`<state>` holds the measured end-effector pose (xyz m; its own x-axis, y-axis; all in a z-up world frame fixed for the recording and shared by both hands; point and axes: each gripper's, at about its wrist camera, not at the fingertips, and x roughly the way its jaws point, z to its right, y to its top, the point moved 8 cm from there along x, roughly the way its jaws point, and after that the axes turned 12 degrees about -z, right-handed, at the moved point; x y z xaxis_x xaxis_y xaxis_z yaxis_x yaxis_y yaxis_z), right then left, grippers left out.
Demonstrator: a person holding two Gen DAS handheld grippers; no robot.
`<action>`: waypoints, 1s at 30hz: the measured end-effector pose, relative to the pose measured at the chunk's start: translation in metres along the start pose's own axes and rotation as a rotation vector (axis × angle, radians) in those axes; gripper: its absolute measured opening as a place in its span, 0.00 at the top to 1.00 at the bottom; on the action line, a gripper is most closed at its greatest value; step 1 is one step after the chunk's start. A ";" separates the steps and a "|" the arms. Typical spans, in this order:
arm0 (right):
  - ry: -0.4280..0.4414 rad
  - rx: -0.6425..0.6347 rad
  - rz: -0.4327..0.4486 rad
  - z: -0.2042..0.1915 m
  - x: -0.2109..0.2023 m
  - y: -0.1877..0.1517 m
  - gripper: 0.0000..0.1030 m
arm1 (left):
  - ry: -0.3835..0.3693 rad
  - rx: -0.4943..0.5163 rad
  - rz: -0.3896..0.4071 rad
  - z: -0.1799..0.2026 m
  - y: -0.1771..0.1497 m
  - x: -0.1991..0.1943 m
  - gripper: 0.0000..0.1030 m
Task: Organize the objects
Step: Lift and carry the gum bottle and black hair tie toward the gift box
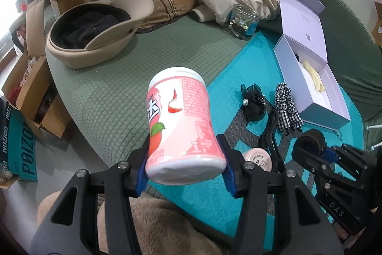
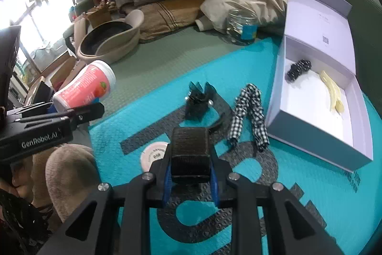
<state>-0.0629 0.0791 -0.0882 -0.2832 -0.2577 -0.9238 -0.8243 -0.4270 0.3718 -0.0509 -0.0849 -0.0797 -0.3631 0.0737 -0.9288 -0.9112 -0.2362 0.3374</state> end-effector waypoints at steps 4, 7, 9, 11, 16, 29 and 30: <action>0.014 -0.012 0.020 -0.001 -0.007 0.006 0.75 | 0.001 0.010 0.001 0.004 0.000 -0.007 0.53; 0.016 -0.018 0.040 0.002 -0.015 0.010 0.75 | 0.004 0.025 0.008 0.011 0.001 -0.012 0.53; 0.014 -0.016 0.050 0.005 -0.020 0.011 0.75 | 0.005 0.038 0.012 0.018 0.002 -0.015 0.53; 0.010 -0.013 0.056 0.010 -0.024 0.012 0.75 | 0.001 0.052 0.012 0.026 0.003 -0.015 0.53; -0.012 0.011 0.068 0.028 -0.034 0.009 0.75 | -0.015 0.094 0.004 0.050 0.004 -0.013 0.53; -0.058 0.110 0.077 0.079 -0.052 -0.010 0.75 | -0.055 0.227 -0.008 0.118 0.006 -0.007 0.53; -0.060 0.120 0.075 0.083 -0.053 -0.013 0.75 | -0.058 0.235 -0.009 0.123 0.005 -0.006 0.53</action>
<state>-0.0779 0.1703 -0.0520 -0.3717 -0.2315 -0.8990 -0.8513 -0.3013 0.4296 -0.0773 0.0322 -0.0534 -0.3593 0.1314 -0.9239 -0.9322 -0.0034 0.3620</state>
